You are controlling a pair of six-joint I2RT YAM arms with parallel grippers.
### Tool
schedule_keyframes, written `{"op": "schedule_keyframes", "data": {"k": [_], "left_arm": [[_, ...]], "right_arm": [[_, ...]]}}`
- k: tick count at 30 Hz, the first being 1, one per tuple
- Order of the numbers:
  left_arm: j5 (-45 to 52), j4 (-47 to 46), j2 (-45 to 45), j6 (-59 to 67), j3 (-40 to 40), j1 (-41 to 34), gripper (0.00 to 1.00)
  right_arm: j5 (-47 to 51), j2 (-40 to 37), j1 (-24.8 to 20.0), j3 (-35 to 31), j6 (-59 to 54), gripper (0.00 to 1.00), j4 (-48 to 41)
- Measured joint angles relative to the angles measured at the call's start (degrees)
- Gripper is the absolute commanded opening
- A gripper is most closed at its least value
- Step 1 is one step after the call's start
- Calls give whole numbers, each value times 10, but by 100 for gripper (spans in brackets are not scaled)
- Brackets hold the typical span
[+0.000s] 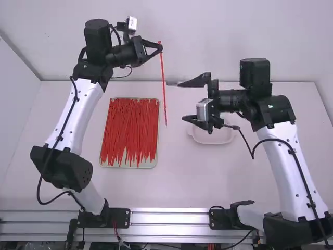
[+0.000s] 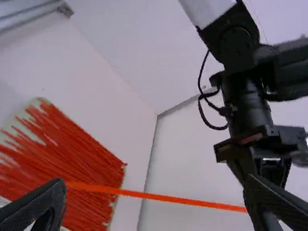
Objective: Fasten the cable tie
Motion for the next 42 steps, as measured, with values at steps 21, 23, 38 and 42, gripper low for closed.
{"op": "schedule_keyframes", "data": {"k": [21, 23, 38, 42], "left_arm": [[122, 229, 0, -351, -27, -40, 2], [122, 235, 0, -364, -27, -41, 2], [96, 233, 0, -431, -27, -47, 2], [97, 233, 0, -437, -27, -47, 2]], "right_arm": [[-132, 0, 0, 0, -246, 73, -23], [-140, 0, 0, 0, -249, 67, -19], [-145, 0, 23, 0, -251, 36, 9], [-145, 0, 22, 0, -251, 31, 9]]}}
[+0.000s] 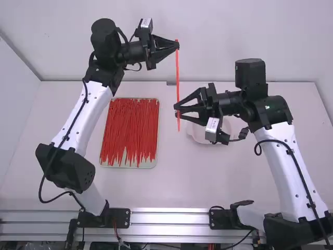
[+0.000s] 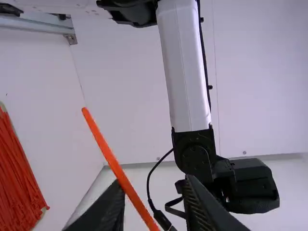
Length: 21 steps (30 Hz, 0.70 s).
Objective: Fasten the cable tie
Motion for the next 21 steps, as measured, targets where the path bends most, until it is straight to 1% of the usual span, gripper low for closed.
{"op": "schedule_keyframes", "data": {"k": [8, 11, 12, 13, 14, 21], "left_arm": [[4, -2, 0, 0, 0, 0, 2], [7, -2, 0, 0, 0, 0, 2], [7, -2, 0, 0, 0, 0, 2], [9, -3, 0, 0, 0, 0, 2], [9, -3, 0, 2, 0, 0, 2], [10, -3, 0, 10, 0, 0, 2]], "right_arm": [[0, 0, 0, 0, 3, 27, 18], [7, 0, 0, 0, 8, 11, 31], [7, 0, 0, 0, 10, 11, 32], [7, 0, 0, 0, 12, 5, 33], [8, 0, 0, 0, 14, 1, 33], [8, 0, 0, 0, 23, 0, 46]]}}
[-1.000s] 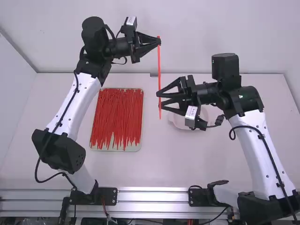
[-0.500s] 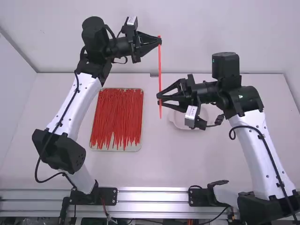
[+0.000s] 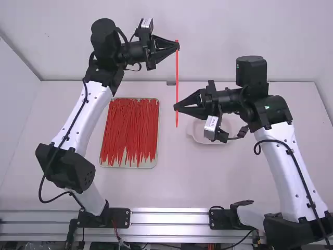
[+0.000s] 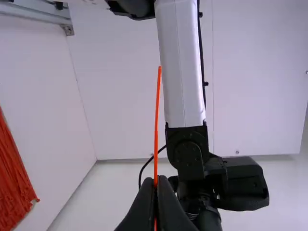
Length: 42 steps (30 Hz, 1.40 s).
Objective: Fasten the cable tie
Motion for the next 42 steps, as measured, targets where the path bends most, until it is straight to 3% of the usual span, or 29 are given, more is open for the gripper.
{"op": "schedule_keyframes", "data": {"k": [20, 24, 34, 42], "left_arm": [[1, 2, 0, 63, 0, 0, 2], [10, 0, 0, 144, 0, 0, 2], [35, -44, 0, 339, 0, 0, 2], [35, -103, 0, 433, 0, 0, 2]], "right_arm": [[0, 0, 0, 0, 19, 0, -3], [0, 0, 0, 0, 97, 0, 3], [2, 0, -7, 0, 433, 0, 12], [-18, 0, -37, 0, 547, 0, 33]]}}
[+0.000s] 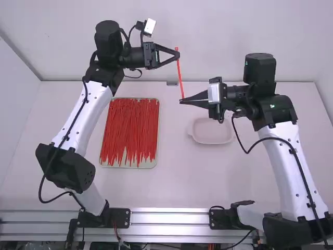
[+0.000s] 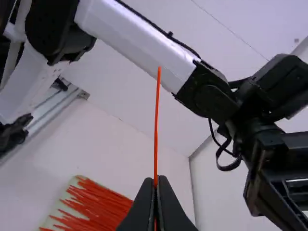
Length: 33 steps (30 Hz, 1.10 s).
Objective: Fasten the cable tie
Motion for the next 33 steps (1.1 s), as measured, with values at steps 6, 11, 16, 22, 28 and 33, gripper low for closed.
{"op": "schedule_keyframes", "data": {"k": [6, 11, 16, 22, 28, 33], "left_arm": [[3, 3, 0, 34, 0, 0, 2], [6, 5, 0, 44, -9, 0, 2], [10, 13, 0, 118, -16, 0, 2], [12, 13, 0, 264, -25, 3, 2], [13, 31, 0, 378, -29, 23, 2], [13, 83, 0, 414, -29, 45, 2]], "right_arm": [[-49, 2, -8, 0, 4, 0, 9], [-64, 21, 12, -1, 105, 0, 126], [-70, 60, 14, -4, 358, 0, 404], [-29, 93, 16, -4, 672, 0, 590], [24, 115, -17, -4, 916, 0, 606], [30, 130, -29, -4, 1053, 0, 604]]}}
